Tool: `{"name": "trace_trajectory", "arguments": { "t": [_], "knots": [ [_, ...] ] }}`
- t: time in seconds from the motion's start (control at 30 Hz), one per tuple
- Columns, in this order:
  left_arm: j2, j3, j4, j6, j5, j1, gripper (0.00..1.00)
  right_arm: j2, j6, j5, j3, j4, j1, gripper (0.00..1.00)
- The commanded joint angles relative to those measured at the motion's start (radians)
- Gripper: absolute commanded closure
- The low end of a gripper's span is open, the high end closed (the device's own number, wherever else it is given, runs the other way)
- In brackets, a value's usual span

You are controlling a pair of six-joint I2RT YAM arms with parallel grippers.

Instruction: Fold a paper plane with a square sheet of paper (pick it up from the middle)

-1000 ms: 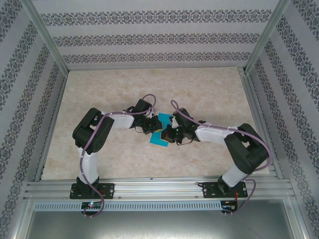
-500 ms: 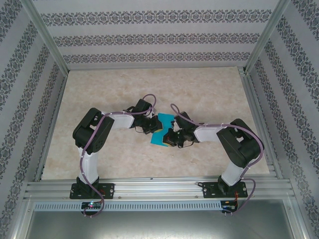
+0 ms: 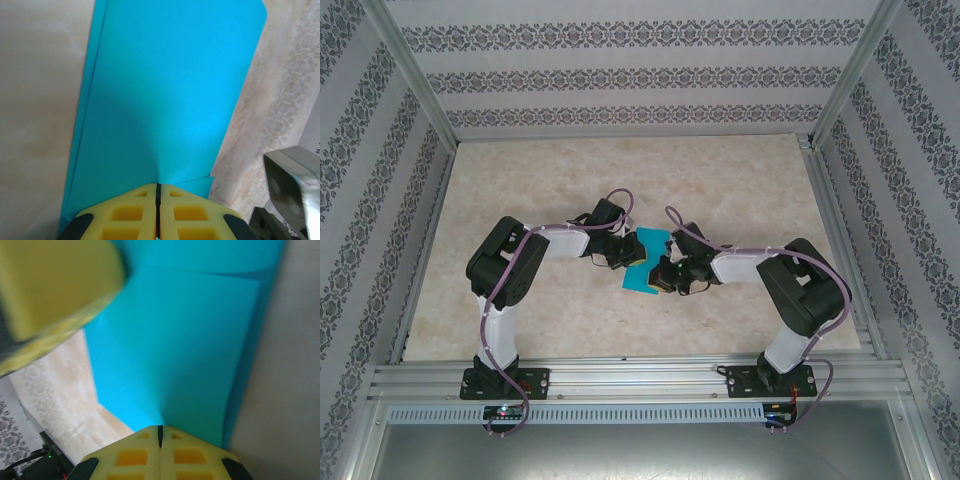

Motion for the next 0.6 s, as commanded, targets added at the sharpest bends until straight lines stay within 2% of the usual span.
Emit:
{"name": "trace_trajectory", "arguments": {
  "t": [0.0,0.3,0.57],
  "knots": [
    [0.03,0.0,-0.065,0.022,-0.056,0.006,0.9,0.027,-0.014,0.02,-0.045,-0.024,-0.009,0.97],
    [0.033,-0.001,-0.066,0.021,-0.055,0.006,0.9,-0.064,0.017,-0.028,-0.017,0.023,-0.015,0.94],
    [0.031,0.0,-0.072,0.025,-0.055,0.005,0.9,-0.041,0.012,-0.001,-0.03,0.031,-0.041,0.93]
  ]
}}
